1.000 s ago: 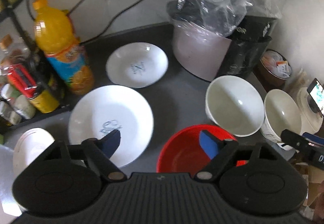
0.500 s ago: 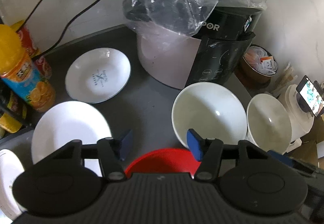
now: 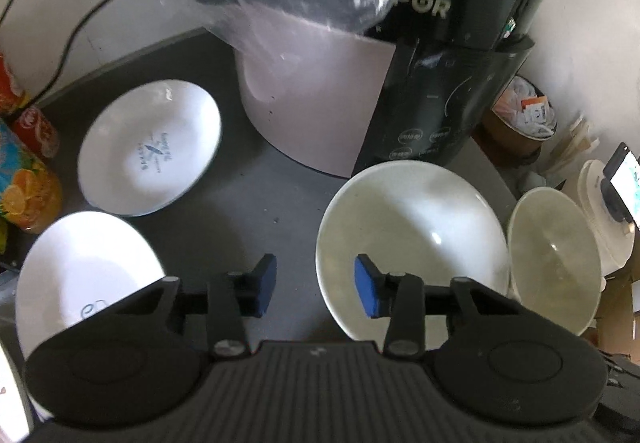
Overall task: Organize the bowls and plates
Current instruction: 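Reach the right tool to the plain white bowl and grip its rim, then lift the plain white bowl with the right tool and lower it into the red bowl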
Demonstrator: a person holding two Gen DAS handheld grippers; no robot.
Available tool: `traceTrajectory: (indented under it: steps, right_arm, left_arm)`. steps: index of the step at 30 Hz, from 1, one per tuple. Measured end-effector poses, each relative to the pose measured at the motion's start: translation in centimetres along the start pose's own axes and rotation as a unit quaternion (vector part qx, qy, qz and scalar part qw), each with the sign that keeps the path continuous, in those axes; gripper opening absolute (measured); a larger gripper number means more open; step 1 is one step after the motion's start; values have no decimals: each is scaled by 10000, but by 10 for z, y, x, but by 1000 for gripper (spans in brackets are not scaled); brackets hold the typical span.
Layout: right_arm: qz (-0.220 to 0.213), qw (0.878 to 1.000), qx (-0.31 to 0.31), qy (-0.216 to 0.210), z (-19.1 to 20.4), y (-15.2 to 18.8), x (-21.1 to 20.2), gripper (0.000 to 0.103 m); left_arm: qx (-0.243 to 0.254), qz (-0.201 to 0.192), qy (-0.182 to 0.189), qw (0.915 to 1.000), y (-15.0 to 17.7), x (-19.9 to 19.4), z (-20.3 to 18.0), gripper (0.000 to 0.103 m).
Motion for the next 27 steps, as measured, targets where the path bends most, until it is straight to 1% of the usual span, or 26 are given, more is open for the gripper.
traceTrajectory:
  steps: [3, 8, 9, 12, 16, 18, 21, 27]
  right_arm:
    - [68, 9999, 21, 108, -2, 0, 8, 38]
    - [147, 9997, 70, 181, -5, -1, 19, 34]
    - [176, 9996, 48, 213, -6, -1, 21, 33]
    - [194, 9992, 41, 345, -9, 0, 27, 24]
    - [68, 9986, 81, 509, -8, -1, 26, 20]
    - [15, 9984, 113, 559, -8, -1, 24, 20]
    - [-27, 9987, 149, 487, -7, -1, 20, 20]
    - [-75, 9990, 148, 419, -6, -1, 12, 20]
  left_arm:
    - [55, 58, -39, 10000, -2, 12, -2, 38]
    - [47, 174, -120, 9998, -3, 27, -3, 28]
    - [34, 184, -125, 9997, -4, 30, -2, 24]
    - [-28, 248, -82, 9997, -3, 36, 0, 17]
    - [-38, 213, 24, 9998, -2, 36, -4, 3]
    - [22, 196, -45, 9998, -1, 35, -7, 3]
    - [-119, 191, 36, 9997, -2, 32, -3, 3]
    - [-100, 23, 98, 9999, -10, 18, 0, 3]
Point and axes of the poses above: each gripper's, at about its wrist camera, not at the fingertips, and x roughly the way its jaws point, z to its left, y to its underside, the point moved 6 cm from there along x, roughly the way its jaws point, and after that the axes turned 3 degrees about -y, right-handed, at the moved point
